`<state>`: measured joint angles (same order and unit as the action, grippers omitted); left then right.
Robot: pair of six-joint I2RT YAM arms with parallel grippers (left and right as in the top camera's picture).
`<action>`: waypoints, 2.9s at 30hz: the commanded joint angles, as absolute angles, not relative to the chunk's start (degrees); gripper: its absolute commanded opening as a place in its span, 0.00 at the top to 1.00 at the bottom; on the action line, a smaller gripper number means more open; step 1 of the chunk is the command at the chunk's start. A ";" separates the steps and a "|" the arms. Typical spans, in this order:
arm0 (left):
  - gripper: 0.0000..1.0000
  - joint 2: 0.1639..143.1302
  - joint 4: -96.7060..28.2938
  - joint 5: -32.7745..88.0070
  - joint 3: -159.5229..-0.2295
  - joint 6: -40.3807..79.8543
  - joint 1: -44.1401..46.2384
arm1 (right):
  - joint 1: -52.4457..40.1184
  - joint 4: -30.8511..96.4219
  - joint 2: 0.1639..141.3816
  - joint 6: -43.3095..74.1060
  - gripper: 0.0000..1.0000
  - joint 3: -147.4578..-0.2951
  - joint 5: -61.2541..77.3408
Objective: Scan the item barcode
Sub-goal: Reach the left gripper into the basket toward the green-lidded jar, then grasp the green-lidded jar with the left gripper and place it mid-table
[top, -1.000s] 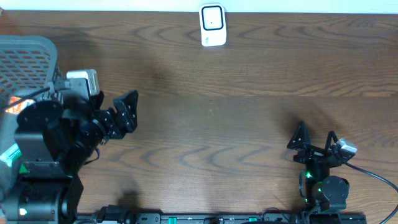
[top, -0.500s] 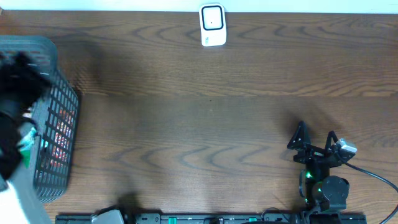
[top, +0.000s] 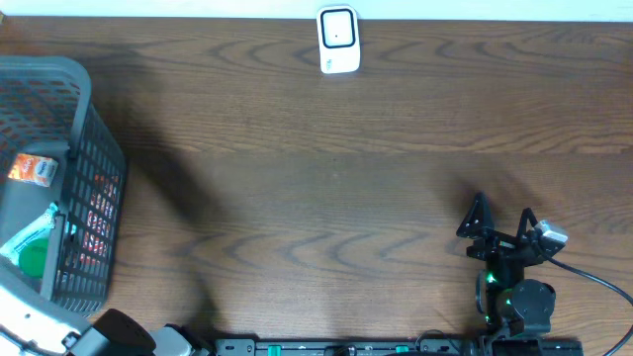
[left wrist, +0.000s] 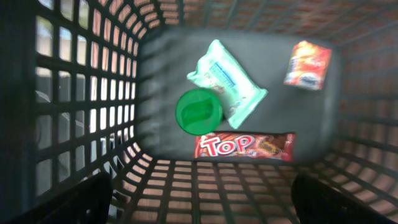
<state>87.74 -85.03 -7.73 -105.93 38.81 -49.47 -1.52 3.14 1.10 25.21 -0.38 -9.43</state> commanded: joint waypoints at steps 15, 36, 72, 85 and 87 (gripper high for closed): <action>0.02 88.14 -61.47 -11.84 -75.11 37.76 -49.71 | -1.58 3.29 1.04 25.04 0.01 -0.32 -9.37; 0.02 103.83 -58.08 -11.86 -75.09 36.49 -49.69 | -1.58 3.29 1.04 25.04 0.01 -0.32 -9.37; 0.36 81.62 -69.73 22.63 -106.52 35.64 -48.25 | -1.58 3.29 1.04 25.04 0.01 -0.32 -9.37; 0.35 76.47 -66.85 10.76 -105.12 41.82 4.03 | -1.58 3.31 1.04 25.04 0.01 -0.32 -9.37; 0.35 78.98 -69.45 2.76 -104.38 46.98 11.73 | -1.58 3.31 1.04 25.04 0.01 -0.32 -9.37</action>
<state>75.94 -67.11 17.39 -105.73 40.29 1.83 -1.52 3.14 1.10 25.19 -0.38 -9.39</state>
